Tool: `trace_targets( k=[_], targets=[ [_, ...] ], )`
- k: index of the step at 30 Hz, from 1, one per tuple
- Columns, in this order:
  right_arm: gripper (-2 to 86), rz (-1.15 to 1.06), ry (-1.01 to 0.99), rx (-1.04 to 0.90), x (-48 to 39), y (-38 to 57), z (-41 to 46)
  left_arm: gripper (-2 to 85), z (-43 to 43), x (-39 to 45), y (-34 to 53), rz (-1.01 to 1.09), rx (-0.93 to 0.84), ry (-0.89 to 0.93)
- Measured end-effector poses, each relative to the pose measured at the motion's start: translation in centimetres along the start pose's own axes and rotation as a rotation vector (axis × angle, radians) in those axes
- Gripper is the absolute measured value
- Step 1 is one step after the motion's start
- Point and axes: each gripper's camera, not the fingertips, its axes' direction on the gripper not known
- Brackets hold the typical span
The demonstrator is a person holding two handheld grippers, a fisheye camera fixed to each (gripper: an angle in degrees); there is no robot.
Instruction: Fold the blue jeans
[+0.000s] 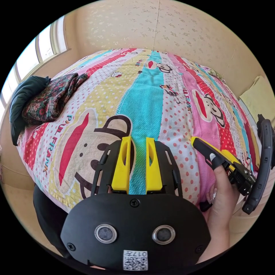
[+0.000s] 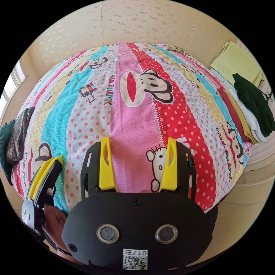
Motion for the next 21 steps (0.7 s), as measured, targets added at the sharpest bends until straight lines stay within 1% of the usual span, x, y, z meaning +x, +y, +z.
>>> trace_targets(
  k=[21],
  targets=[
    [25.5,0.000,0.002,0.003,0.73,-0.62,-0.45,8.6,-0.66,-0.63,-0.55,0.000,-0.003,-0.001]
  ],
)
